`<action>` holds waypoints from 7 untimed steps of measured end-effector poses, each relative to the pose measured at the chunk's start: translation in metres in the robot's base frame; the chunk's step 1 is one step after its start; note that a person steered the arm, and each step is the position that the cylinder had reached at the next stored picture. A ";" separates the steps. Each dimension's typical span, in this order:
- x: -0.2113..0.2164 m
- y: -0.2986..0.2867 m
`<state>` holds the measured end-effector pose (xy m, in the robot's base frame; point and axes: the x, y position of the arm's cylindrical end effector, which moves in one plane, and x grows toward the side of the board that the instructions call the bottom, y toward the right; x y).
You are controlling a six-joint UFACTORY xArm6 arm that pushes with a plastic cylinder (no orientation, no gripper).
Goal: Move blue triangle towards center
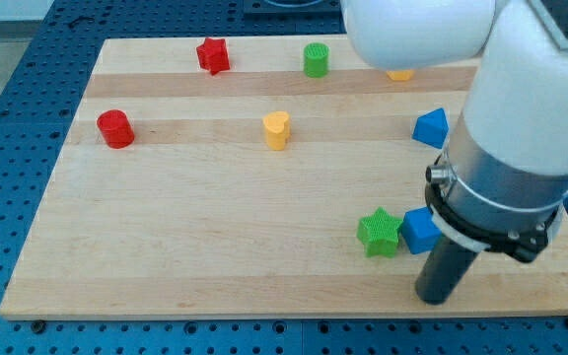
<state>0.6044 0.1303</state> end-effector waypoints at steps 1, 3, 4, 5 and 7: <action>-0.021 0.001; -0.028 0.015; -0.025 0.013; -0.018 0.098; -0.116 0.167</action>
<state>0.4882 0.2968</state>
